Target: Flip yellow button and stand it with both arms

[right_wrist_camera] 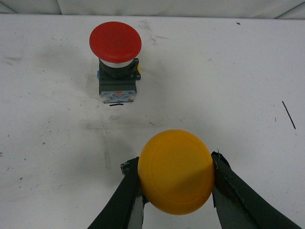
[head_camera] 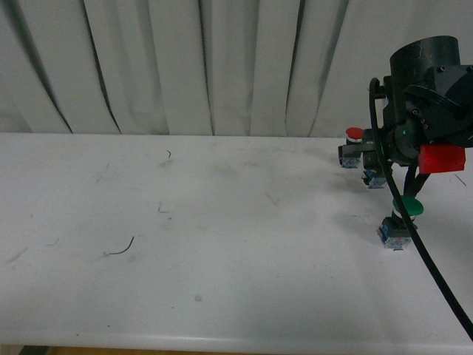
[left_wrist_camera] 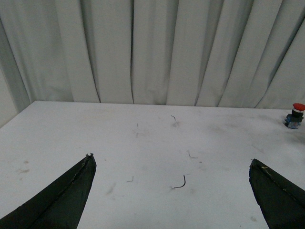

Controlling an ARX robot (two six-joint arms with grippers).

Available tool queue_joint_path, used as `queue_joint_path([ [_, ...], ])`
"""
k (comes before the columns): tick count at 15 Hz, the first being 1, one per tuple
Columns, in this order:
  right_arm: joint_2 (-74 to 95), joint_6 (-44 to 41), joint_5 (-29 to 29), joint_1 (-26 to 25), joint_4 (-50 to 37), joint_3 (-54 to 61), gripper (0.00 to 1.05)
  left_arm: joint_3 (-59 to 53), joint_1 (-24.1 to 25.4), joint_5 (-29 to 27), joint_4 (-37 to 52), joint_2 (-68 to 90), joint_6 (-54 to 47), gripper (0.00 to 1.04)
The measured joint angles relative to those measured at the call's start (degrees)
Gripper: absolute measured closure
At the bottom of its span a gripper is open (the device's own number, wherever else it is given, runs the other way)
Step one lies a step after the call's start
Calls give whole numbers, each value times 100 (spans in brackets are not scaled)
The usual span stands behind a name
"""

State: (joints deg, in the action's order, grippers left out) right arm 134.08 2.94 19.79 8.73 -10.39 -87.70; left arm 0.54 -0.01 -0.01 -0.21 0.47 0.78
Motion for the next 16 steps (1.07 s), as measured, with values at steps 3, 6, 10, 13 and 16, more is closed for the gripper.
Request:
queue_joint_path([
  [3,133,2,7,70,33,-52,70,0,0,0,0,0,0,7],
  [6,186,2,-9,151,0,-52,70,0,0,0,0,0,0,7],
  [10,186,-87,79,173,55,-55,70,0,0,0,0,0,0,7],
  [13,188,-111,98,170,94,-52,70,0,0,0,0,0,0,7],
  [16,197,-136,96,173,151,-55,48,0,0,0,0,0,0,7],
])
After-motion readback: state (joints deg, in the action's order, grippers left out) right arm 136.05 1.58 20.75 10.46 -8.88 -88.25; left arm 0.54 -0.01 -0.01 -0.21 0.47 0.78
